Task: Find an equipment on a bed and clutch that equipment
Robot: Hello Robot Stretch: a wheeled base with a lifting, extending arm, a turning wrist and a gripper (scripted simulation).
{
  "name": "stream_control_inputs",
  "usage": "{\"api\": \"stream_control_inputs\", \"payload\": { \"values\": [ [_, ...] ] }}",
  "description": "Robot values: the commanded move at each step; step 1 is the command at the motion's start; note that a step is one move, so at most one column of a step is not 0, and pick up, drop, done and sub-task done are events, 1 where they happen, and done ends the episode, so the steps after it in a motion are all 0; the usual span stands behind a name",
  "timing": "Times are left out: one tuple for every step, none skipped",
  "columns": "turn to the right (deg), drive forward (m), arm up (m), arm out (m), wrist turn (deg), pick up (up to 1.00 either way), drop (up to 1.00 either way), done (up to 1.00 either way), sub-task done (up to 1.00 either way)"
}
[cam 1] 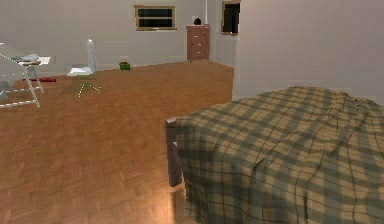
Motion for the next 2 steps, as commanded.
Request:
{"api": "stream_control_inputs", "payload": {
  "values": [
    [0.0, 0.00, 0.10, 0.00, 0.0, 0.00, 0.00, 0.00, 0.00],
    [0.0, 0.00, 0.00, 0.00, 0.0, 0.00, 0.00, 1.00, 0.00]
  ]
}}
